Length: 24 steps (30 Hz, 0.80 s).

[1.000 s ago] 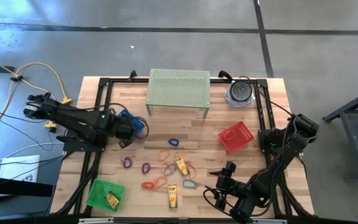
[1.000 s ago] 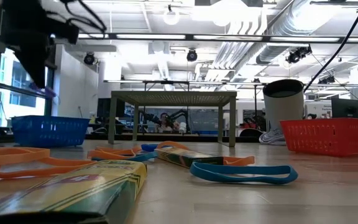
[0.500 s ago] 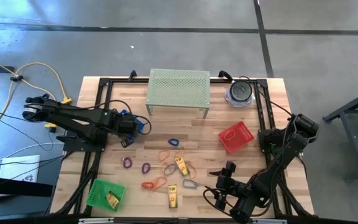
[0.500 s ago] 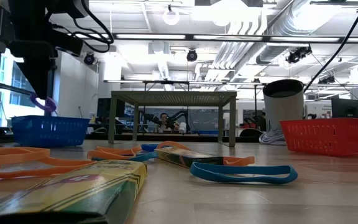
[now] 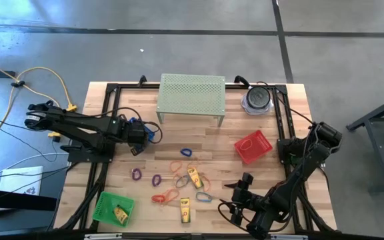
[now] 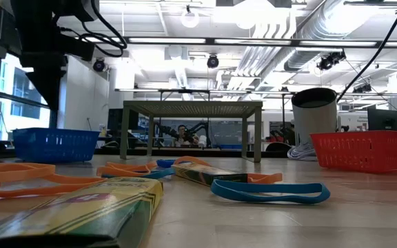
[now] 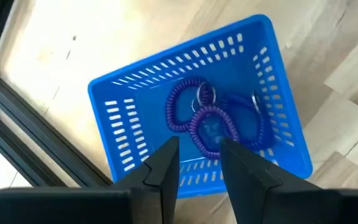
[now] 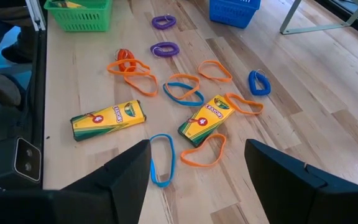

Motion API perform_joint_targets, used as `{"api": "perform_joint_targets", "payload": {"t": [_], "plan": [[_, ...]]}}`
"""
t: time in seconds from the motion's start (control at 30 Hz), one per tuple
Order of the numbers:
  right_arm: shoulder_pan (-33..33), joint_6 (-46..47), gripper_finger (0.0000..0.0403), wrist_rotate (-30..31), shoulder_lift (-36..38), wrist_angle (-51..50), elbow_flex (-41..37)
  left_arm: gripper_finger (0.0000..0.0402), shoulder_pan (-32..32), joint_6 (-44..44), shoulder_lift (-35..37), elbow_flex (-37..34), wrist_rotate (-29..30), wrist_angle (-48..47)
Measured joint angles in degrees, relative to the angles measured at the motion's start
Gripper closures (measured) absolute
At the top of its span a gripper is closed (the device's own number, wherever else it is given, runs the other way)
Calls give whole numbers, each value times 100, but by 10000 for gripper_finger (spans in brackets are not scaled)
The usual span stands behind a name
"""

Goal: Pick & Place Office Desk Supplies
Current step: Put the orange rubber band into the red bin

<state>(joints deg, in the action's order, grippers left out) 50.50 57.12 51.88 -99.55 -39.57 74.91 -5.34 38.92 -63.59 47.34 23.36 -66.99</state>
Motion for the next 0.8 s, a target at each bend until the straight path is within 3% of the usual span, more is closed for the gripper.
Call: {"api": "perform_joint_targets", "payload": {"t": [0.3,0.4,0.6,0.8], "plan": [[-2,-39,154,2,0,0,0,291,-68,-59,2,366,-1755,-33],[-2,-15,154,2,0,0,0,291,-271,95,2,398,-2048,75],[-2,2,154,2,0,17,0,291,-1049,-423,2,397,-1938,865],[-2,-26,154,2,0,20,0,291,-1855,-1720,-219,159,-859,3092]]}}
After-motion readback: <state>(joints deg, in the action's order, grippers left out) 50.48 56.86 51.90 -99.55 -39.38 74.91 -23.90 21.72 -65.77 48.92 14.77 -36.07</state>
